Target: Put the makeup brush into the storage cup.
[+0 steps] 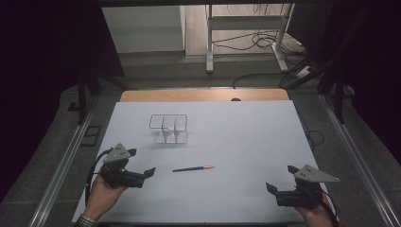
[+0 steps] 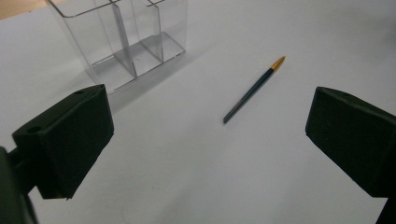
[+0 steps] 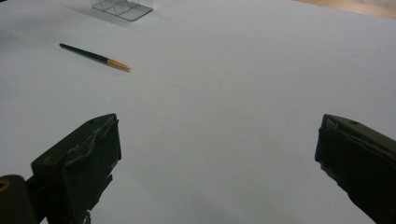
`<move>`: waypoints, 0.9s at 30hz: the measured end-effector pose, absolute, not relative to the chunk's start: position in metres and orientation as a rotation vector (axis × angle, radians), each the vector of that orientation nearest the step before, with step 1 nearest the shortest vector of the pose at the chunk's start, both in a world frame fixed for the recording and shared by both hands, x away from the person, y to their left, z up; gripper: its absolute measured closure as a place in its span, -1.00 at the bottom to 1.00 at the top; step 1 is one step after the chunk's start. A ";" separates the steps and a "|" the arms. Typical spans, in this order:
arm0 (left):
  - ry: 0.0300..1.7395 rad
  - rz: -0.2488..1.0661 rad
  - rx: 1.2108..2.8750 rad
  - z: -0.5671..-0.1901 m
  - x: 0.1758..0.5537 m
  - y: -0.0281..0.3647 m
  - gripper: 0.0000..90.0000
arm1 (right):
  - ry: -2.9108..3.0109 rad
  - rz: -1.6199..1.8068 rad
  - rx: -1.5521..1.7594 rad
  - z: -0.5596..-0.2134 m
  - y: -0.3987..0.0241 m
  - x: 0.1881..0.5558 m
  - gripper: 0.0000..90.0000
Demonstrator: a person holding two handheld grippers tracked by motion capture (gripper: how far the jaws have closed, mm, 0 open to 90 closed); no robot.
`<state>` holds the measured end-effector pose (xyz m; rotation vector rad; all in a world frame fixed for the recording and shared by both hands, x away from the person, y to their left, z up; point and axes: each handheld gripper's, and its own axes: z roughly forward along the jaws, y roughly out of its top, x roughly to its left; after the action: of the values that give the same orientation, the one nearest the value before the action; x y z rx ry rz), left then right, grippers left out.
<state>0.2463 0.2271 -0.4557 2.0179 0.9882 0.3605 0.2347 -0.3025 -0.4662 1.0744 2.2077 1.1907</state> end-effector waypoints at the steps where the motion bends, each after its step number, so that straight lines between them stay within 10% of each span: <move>1: 0.985 0.357 2.022 -0.455 0.247 0.226 -0.95 | 2.209 1.190 1.075 -0.466 -0.302 0.235 -0.98; 27: 0.895 0.323 2.198 -0.447 0.275 0.203 -0.95 | 2.224 1.174 1.074 -0.468 -0.302 0.235 -0.98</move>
<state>0.2749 0.2032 -0.4473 2.1984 0.8949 0.3227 0.2353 -0.3015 -0.4679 1.0736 2.2245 1.1736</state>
